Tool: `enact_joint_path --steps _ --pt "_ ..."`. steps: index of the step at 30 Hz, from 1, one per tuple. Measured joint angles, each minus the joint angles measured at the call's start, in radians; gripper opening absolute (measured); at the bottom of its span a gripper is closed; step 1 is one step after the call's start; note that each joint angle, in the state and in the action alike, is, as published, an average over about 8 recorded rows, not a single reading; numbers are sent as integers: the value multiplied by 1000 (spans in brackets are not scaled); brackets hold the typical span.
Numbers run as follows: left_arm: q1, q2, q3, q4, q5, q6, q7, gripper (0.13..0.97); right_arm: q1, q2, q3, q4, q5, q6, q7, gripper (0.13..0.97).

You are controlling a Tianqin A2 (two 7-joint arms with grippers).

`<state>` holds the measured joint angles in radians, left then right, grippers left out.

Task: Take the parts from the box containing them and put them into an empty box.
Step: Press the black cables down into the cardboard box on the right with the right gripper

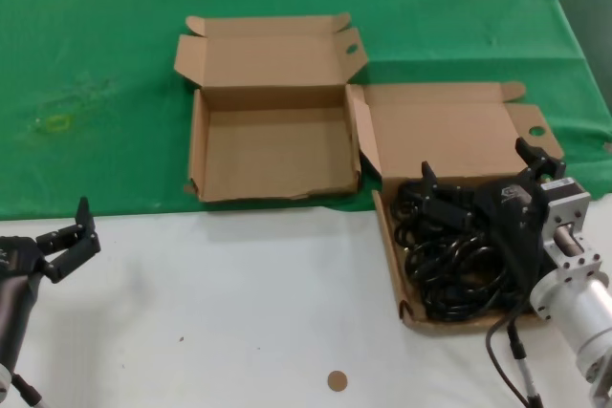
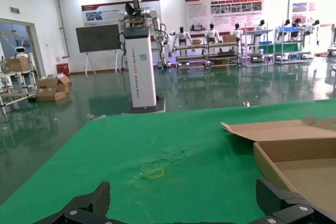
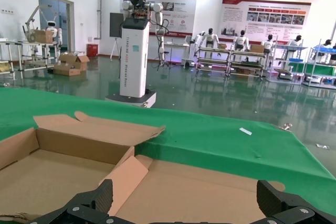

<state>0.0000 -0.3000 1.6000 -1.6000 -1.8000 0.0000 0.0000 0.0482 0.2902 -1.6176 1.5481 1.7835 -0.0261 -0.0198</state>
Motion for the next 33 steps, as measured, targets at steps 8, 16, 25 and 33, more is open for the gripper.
enact_joint_path --steps 8,16,25,33 --pt "0 0 0 0 0 0 0 966 0 0 0 0 0 0 0 966" --pt "0 0 0 0 0 0 0 966 0 0 0 0 0 0 0 966" --pt "0 0 0 0 0 0 0 966 0 0 0 0 0 0 0 966" --pt "0 0 0 0 0 0 0 966 0 0 0 0 0 0 0 966"
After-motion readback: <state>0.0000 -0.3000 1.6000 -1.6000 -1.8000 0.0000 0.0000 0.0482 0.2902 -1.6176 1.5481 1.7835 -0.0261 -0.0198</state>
